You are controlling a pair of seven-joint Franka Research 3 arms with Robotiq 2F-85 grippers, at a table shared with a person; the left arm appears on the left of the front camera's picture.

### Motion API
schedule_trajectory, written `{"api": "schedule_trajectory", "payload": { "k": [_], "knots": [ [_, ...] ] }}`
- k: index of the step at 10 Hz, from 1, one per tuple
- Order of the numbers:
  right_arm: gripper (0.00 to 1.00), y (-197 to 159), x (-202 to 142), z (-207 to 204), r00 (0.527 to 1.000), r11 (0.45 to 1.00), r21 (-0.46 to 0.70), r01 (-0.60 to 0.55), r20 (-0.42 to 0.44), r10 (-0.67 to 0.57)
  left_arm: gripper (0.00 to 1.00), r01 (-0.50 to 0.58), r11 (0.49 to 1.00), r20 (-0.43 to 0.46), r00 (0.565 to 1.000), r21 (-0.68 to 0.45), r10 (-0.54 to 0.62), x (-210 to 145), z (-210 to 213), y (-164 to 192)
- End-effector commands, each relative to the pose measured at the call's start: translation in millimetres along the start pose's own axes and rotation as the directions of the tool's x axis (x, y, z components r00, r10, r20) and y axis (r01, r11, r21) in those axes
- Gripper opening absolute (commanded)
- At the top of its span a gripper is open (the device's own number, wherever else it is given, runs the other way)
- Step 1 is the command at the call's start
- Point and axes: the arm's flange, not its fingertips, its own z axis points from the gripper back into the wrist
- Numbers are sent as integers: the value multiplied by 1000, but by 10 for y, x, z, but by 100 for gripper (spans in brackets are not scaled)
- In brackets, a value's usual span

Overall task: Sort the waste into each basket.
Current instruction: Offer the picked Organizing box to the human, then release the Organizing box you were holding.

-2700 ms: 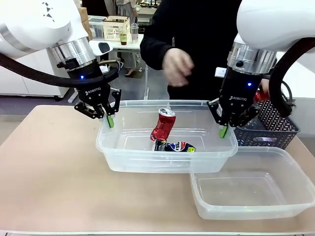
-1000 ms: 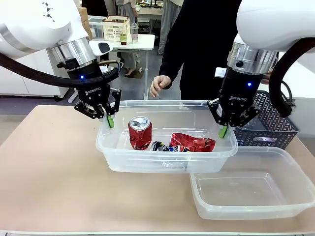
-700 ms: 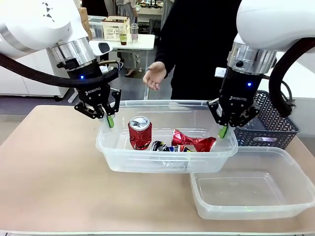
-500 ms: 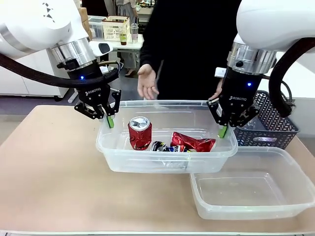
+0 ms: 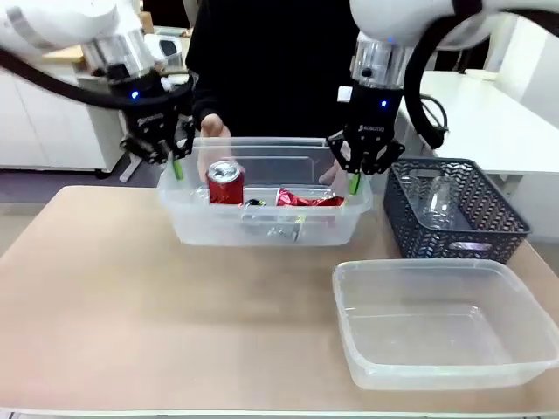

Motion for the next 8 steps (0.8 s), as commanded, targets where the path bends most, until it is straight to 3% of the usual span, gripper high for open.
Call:
{"api": "schedule_trajectory", "payload": {
  "k": [1,4,5,6,8],
  "knots": [
    [4,127,246,36,998,999,-37,-5,-68,3,6,-51,999,47,998,15,50,346,-25,-263],
    [4,78,297,-116,996,1000,-13,8,-89,-9,6,-81,997,32,996,-14,82,525,-164,-330],
    [4,93,317,-219,993,1000,-26,6,-119,-9,6,-1,999,-7,1000,36,1,459,-201,-132],
    [4,-54,444,-133,998,1000,-15,16,-61,-17,6,-1,999,-7,1000,36,1,459,-201,-132],
    [4,-54,444,-133,998,1000,-15,16,-61,-17,6,-1,999,-7,1000,36,1,459,-201,-132]
  ]
}}
